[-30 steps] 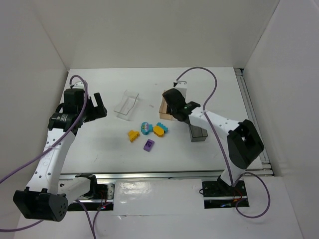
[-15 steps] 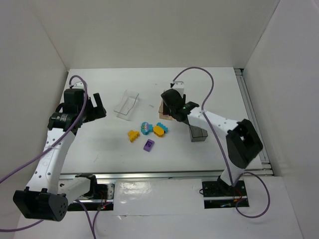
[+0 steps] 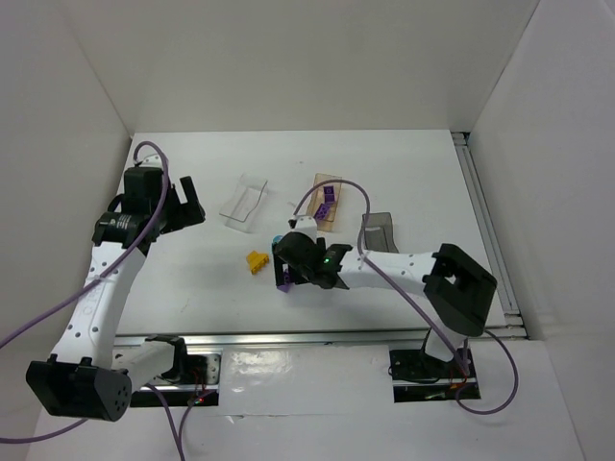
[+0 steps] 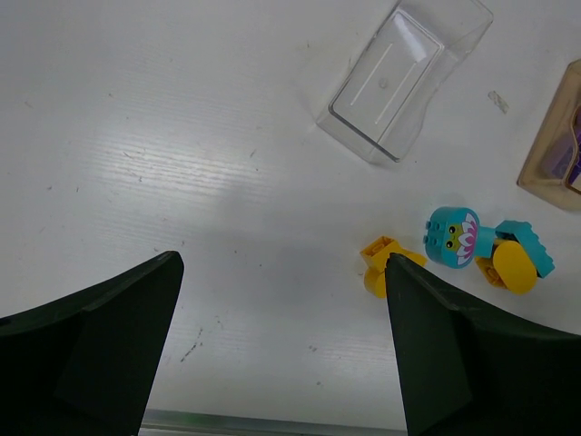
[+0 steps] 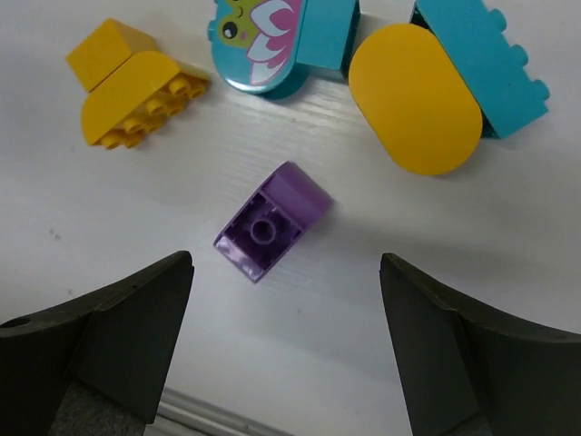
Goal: Sort the legos into containers by color
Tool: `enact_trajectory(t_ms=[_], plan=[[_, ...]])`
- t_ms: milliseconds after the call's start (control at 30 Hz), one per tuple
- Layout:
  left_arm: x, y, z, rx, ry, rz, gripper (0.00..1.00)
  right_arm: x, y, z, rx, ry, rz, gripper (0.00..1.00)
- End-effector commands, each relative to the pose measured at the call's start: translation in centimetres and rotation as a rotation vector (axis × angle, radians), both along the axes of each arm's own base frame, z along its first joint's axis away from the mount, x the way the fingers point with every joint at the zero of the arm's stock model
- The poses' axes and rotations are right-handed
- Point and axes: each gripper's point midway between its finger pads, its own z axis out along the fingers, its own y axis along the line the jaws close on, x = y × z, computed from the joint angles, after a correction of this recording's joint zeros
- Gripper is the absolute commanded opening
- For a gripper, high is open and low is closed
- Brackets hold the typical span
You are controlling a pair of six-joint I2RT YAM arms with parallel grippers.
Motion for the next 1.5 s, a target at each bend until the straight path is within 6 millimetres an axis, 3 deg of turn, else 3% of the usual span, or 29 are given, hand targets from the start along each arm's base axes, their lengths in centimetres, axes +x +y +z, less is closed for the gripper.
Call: enact_trajectory(t_ms=[0,167,233,367,500,533,633,733,767,867,900,967,1000,1100,1133,1233,1467], plan=[[0.6,-0.3,1.8,-0.020,-0.050,-0.001,1.00,1.6,2.1,-0.1,0.062,0.021,-0.074,0.91],[0.4,-0.1,1.6,-0.004,-0.048,0.000,1.00,1.2,2.7,-3.0,0.008,0.088,-0.112,0.91],[0.4,0.1,1.6,0.002,-0.048,0.007,1.00,0.5,3.9,-3.8,0.010,0.105,-0.081,0.91],[0.2,0.1,1.5,0.002,-0.048,0.007,1.00,0.5,4.7,-4.9,-0.033,0.094,-0.090,0.84],[0.2,0.1,1.5,0.002,-0.048,0.007,1.00,0.7,3.8,-5.2,-0.099,0.074,-0.130,0.72],[0.2,0.1,1.5,0.002,-0.048,0.007,1.00,1.1,3.4,-5.5,-0.115,0.059,-0.142,0.63],[0.1,0.1,1.5,0.009,-0.048,0.001,1.00,0.9,3.1,-4.2,-0.126,0.014,-0.151,0.47],[-0.1,0.2,1.4,0.009,-0.048,0.001,1.00,0.8,2.8,-1.9,-0.105,-0.029,-0.134,0.32],[-0.1,0.2,1.4,0.009,-0.048,0.001,1.00,1.3,2.6,-0.2,-0.086,-0.067,-0.145,0.28],[-0.1,0.2,1.4,0.009,-0.048,0.001,1.00,1.9,1.8,2.2,-0.098,-0.139,-0.119,0.26],[-0.1,0.0,1.6,0.003,-0.048,-0.006,1.00,2.7,0.7,3.6,-0.103,-0.168,-0.122,0.26],[-0.1,0.0,1.6,0.003,-0.038,-0.006,1.00,3.9,-0.7,4.3,-0.106,-0.183,-0.143,0.26],[-0.3,0.0,1.4,0.004,-0.029,-0.006,1.00,5.7,-2.4,5.2,-0.110,-0.198,-0.180,0.26],[-0.4,-0.4,1.0,-0.013,-0.018,-0.026,1.00,8.4,-4.2,6.2,-0.081,-0.235,-0.210,0.28],[-0.3,-0.6,0.7,-0.019,-0.005,-0.032,1.00,10.1,-5.8,6.3,-0.085,-0.236,-0.245,0.28],[-0.2,-0.9,-0.2,-0.033,0.022,-0.035,1.00,13.6,-7.7,6.8,-0.083,-0.251,-0.300,0.28],[-0.1,-1.4,-0.5,-0.065,0.034,-0.041,1.00,21.2,-8.8,6.9,-0.091,-0.277,-0.355,0.32]])
